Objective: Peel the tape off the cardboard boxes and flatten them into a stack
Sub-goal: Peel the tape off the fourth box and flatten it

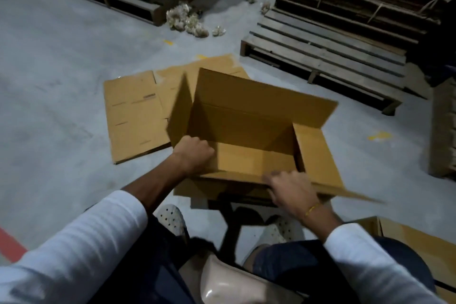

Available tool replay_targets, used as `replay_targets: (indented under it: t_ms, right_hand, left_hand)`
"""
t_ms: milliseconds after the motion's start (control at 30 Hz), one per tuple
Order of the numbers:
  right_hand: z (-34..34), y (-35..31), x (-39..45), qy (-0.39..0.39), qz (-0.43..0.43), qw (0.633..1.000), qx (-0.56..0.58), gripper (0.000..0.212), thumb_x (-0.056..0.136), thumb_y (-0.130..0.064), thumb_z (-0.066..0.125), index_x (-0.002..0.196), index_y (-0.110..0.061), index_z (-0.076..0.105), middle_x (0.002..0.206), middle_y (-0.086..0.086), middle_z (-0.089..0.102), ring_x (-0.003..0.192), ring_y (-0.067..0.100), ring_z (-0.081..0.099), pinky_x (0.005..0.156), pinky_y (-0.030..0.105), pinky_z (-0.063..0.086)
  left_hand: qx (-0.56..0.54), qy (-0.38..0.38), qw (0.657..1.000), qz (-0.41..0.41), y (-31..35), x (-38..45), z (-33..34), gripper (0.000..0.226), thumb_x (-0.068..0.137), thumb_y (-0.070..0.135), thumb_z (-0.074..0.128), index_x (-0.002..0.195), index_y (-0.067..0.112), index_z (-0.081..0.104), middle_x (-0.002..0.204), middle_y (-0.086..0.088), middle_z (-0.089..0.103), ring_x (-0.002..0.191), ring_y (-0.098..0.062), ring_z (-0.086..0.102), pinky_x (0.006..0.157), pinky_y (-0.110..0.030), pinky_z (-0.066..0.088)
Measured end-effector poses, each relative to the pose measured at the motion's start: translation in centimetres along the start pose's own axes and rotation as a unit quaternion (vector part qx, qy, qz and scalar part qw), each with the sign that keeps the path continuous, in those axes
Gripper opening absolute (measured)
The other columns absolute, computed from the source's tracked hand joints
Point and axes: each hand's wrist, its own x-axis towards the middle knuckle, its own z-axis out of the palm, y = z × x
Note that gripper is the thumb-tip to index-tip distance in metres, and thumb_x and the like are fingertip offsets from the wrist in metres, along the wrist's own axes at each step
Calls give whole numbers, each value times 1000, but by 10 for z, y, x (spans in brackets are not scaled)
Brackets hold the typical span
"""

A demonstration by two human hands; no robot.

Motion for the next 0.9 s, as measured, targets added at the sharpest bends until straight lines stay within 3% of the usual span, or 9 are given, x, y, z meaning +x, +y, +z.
replay_targets:
  t_ms: [100, 167, 233, 333, 433, 500, 567, 733, 900]
  right_hand:
    - [14, -38, 9, 17, 11, 998, 67, 18, 103, -25, 44, 115, -24, 57, 113, 3, 67, 95, 31, 67, 66, 34, 41]
    - [25, -53, 15, 22, 31, 994, 99, 18, 101, -20, 45, 112, -23, 59, 110, 4, 68, 93, 32, 67, 65, 34, 39]
    - [36, -62, 21, 22, 33, 992, 116, 17, 98, -16, 47, 108, -22, 59, 109, 5, 68, 93, 34, 67, 63, 34, 39]
    - [51, -66, 27, 12, -5, 989, 148, 17, 102, -23, 46, 112, -21, 59, 109, 8, 67, 95, 36, 66, 65, 35, 41]
    - [58, -55, 34, -69, -50, 966, 244, 41, 101, -60, 37, 112, -30, 61, 112, 3, 69, 101, 29, 64, 77, 38, 48]
    - [60, -35, 37, -129, -31, 924, 358, 53, 96, -74, 32, 102, -34, 66, 106, -4, 70, 98, 20, 63, 83, 37, 49]
    - [62, -11, 42, -154, 16, 882, 445, 55, 96, -72, 34, 102, -31, 69, 110, -2, 70, 102, 19, 62, 93, 38, 49]
    - [66, 36, 72, -273, 58, 896, 346, 46, 105, -47, 44, 139, -19, 56, 144, 6, 54, 130, 28, 49, 106, 39, 39]
    - [91, 68, 81, -404, 59, 912, 44, 44, 94, -44, 48, 130, -24, 61, 137, -1, 58, 137, 28, 42, 103, 42, 41]
  left_hand:
    - [-61, -28, 997, 38, 13, 2, -5, 56, 99, 67, 31, 106, 24, 67, 78, 3, 60, 72, -14, 61, 61, -29, 44]
    - [-26, -67, 994, 82, 28, 1, -6, 79, 88, 83, 22, 97, 20, 68, 72, 1, 57, 67, -16, 57, 55, -29, 35]
    - [31, -100, 989, 100, 40, -1, 0, 82, 80, 90, 29, 89, 17, 65, 67, 2, 52, 61, -16, 51, 53, -27, 30]
    - [71, -156, 983, 66, 47, -2, 23, 59, 86, 76, 51, 101, 21, 67, 73, 2, 57, 65, -15, 53, 61, -29, 41]
    - [64, -180, 981, 26, 43, -13, 44, 34, 101, 54, 45, 116, 28, 63, 90, -1, 65, 83, -18, 62, 76, -32, 48]
    - [58, -178, 982, -8, 36, -14, 52, 39, 103, 52, 42, 104, 22, 66, 85, 1, 63, 75, -13, 58, 71, -27, 46]
    - [70, -164, 983, -50, 27, -9, 57, 41, 101, 53, 43, 94, 20, 66, 77, 3, 55, 69, -11, 48, 68, -27, 41]
    - [92, -161, 977, -104, 6, -3, 57, 37, 99, 54, 48, 93, 22, 65, 72, 2, 47, 65, -14, 41, 67, -29, 38]
    - [80, -180, 974, -109, 5, -1, 58, 48, 92, 67, 51, 97, 22, 66, 75, 1, 49, 75, -16, 48, 71, -31, 41]
